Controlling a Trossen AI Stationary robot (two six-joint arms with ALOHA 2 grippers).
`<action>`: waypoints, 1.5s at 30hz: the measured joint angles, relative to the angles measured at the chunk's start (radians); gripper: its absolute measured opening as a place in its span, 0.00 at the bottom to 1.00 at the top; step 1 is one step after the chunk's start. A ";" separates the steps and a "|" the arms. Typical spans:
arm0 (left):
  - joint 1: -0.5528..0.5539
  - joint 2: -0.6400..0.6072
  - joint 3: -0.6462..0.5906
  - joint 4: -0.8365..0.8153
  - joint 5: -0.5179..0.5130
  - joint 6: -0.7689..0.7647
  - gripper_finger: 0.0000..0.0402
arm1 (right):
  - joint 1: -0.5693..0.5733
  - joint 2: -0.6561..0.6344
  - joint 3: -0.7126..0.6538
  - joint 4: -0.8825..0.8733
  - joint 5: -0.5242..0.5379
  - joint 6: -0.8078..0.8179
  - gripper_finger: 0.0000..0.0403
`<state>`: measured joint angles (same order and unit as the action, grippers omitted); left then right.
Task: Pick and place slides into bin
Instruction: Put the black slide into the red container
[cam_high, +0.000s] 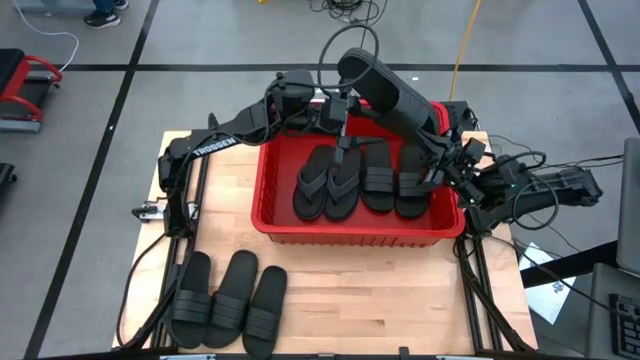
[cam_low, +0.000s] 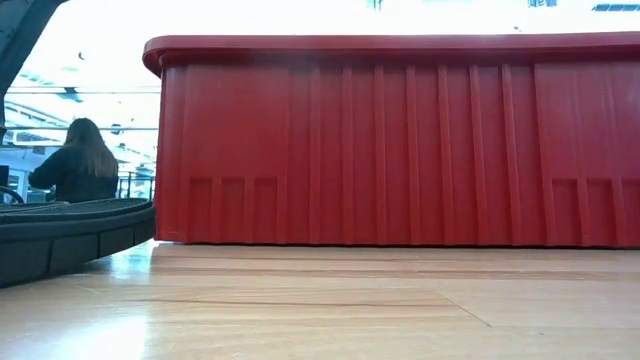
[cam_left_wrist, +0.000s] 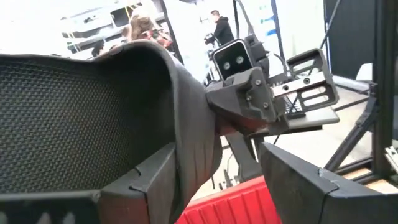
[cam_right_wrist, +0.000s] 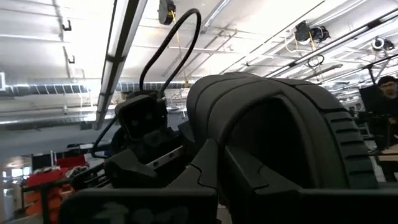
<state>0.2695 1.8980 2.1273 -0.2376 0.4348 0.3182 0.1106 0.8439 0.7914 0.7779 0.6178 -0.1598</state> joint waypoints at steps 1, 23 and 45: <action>-0.003 0.004 0.000 0.003 -0.001 0.002 0.56 | -0.006 0.002 0.000 0.003 -0.007 0.008 0.00; 0.016 0.004 0.002 -0.104 -0.036 0.146 0.01 | -0.052 0.017 -0.002 -0.036 -0.101 0.063 0.01; 0.090 -0.034 0.008 -0.486 0.064 0.225 0.00 | -0.052 -0.078 0.072 -0.481 -0.095 0.010 0.41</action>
<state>0.3599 1.8637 2.1357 -0.7240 0.4992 0.5434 0.0586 0.7657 0.8633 0.2967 0.5231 -0.1503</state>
